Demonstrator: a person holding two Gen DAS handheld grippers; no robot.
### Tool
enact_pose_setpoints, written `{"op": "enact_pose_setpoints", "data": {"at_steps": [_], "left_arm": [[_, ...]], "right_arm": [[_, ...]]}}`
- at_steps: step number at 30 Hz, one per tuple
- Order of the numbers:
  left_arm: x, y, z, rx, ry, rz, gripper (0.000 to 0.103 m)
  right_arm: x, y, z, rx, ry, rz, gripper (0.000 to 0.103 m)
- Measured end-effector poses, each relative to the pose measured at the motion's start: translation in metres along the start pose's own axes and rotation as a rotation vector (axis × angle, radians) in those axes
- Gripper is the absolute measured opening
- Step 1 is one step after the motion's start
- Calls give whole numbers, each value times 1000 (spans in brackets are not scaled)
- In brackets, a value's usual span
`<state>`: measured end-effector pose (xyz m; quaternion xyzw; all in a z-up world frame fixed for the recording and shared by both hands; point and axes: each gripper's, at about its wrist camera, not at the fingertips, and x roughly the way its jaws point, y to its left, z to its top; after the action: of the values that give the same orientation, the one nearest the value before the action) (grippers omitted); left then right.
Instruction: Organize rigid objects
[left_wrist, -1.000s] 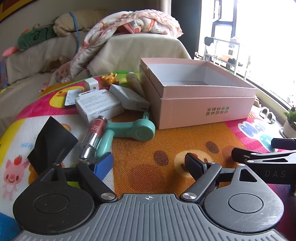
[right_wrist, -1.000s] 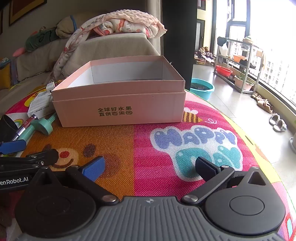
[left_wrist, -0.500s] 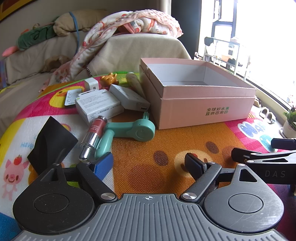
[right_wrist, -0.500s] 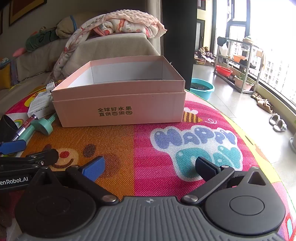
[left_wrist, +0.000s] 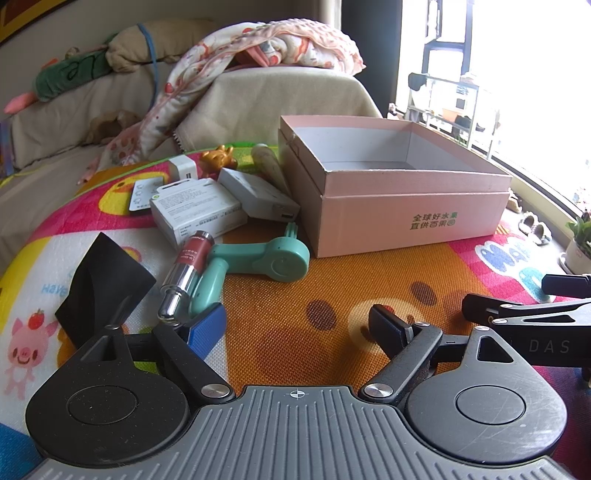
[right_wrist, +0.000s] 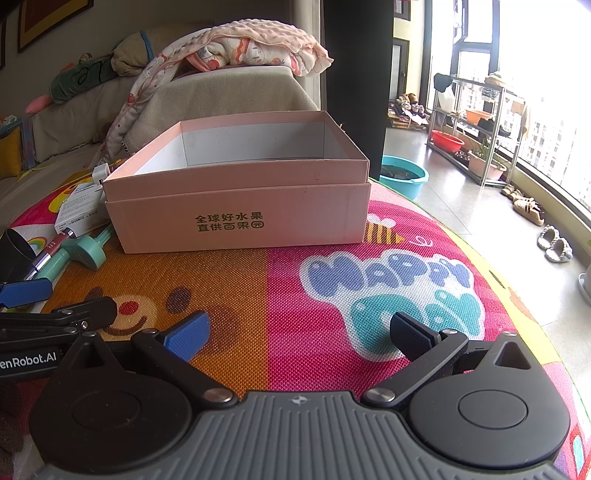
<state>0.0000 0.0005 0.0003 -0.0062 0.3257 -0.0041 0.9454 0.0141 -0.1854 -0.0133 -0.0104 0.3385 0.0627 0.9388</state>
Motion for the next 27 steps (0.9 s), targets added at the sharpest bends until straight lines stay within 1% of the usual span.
{"op": "enact_pose_setpoints", "data": {"at_steps": [23,26,27], "left_arm": [[-1,0,1,4,0,4,89],[-1,2,1,-5,-4,-8,88],[-5,3,0,-15,-7,-25,88]], "right_arm": [[0,1,0,-2,0,-1,103],[0,0,1,-1,0,1,103],[0,0,1,5,1,6,103]]}}
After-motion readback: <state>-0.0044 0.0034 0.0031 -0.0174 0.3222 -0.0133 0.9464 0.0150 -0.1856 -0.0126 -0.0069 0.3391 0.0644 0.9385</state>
